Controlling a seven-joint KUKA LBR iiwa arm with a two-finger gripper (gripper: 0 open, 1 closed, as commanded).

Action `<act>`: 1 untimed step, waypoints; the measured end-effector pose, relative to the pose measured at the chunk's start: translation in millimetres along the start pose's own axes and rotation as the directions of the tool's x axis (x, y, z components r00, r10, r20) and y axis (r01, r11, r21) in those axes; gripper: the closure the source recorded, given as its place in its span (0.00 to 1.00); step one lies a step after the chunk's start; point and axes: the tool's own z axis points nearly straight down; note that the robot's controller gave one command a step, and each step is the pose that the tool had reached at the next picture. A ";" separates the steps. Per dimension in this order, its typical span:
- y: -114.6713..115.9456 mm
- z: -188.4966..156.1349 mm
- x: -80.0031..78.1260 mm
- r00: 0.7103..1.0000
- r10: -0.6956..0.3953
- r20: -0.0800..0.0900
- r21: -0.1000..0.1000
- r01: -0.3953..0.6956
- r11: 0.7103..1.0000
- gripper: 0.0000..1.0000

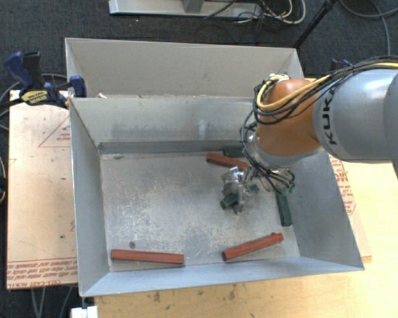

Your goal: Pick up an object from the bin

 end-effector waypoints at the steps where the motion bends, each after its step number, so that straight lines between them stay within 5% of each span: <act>1: 6.4 -170.2 7.1 0.998 0.064 0.009 0.004 -0.064 0.998 1.00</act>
Offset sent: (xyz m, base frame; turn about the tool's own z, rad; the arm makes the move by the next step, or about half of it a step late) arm -0.0115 0.0031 0.1651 0.0637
